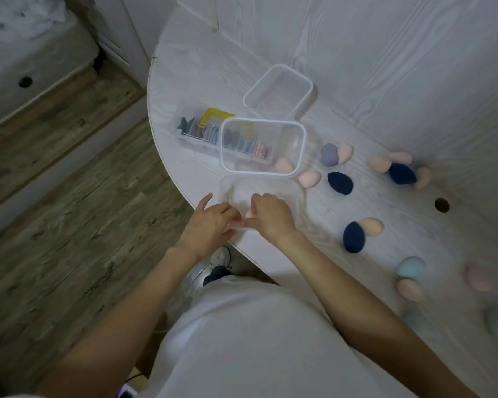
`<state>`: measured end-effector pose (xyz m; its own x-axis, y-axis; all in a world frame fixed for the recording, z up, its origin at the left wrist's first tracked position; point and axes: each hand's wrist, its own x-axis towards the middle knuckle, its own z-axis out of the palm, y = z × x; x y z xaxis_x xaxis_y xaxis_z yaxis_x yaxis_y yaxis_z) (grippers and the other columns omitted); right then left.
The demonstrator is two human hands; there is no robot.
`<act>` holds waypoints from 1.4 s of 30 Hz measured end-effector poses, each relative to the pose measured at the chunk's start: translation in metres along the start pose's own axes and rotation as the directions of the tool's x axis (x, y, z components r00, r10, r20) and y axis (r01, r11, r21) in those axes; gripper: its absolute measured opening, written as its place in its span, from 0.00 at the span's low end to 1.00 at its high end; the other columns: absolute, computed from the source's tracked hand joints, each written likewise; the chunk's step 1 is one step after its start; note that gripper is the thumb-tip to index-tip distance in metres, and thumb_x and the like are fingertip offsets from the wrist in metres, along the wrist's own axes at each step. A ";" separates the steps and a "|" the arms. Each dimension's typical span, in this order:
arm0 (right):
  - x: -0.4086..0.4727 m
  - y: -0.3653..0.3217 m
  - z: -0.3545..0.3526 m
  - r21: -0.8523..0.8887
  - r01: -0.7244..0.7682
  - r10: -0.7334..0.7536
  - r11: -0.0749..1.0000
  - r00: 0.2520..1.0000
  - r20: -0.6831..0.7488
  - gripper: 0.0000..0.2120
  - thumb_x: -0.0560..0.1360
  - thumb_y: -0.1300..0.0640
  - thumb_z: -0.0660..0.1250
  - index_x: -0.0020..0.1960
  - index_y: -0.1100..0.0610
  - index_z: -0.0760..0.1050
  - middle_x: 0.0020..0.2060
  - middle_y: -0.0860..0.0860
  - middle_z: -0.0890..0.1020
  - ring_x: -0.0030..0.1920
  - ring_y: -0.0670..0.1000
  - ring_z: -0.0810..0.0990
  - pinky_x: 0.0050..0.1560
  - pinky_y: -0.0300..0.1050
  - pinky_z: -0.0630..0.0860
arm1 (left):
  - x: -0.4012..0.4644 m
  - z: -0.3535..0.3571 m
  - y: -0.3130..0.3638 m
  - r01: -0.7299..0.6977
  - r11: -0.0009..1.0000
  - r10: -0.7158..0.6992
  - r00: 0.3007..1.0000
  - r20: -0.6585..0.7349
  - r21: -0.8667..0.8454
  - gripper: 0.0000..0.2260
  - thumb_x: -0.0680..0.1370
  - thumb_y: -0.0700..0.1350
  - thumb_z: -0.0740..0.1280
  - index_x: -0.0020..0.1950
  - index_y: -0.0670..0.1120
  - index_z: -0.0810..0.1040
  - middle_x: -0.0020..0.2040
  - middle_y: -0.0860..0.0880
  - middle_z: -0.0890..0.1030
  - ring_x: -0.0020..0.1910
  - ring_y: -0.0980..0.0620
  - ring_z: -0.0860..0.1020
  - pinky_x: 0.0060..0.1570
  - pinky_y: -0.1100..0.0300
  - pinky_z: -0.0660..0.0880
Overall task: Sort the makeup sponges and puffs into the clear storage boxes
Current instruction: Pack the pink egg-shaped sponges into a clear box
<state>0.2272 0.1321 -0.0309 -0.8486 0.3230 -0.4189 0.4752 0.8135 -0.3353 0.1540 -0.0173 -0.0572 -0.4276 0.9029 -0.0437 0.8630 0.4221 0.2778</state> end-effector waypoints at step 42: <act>-0.002 0.053 -0.023 -0.102 0.059 -0.052 0.993 0.996 0.071 0.13 0.77 0.61 0.59 0.59 0.62 0.76 0.53 0.58 0.76 0.48 0.59 0.78 0.50 0.51 0.76 | 0.032 0.014 0.030 -0.023 0.995 0.021 1.000 -0.022 -0.100 0.16 0.63 0.42 0.75 0.48 0.44 0.77 0.46 0.48 0.80 0.40 0.47 0.77 0.26 0.58 0.71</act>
<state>0.2481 0.1856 -0.0283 -0.8537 0.2451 -0.4595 0.3978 0.8763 -0.2716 0.1697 0.0257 -0.0640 -0.4153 0.9095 -0.0166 0.8414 0.3910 0.3731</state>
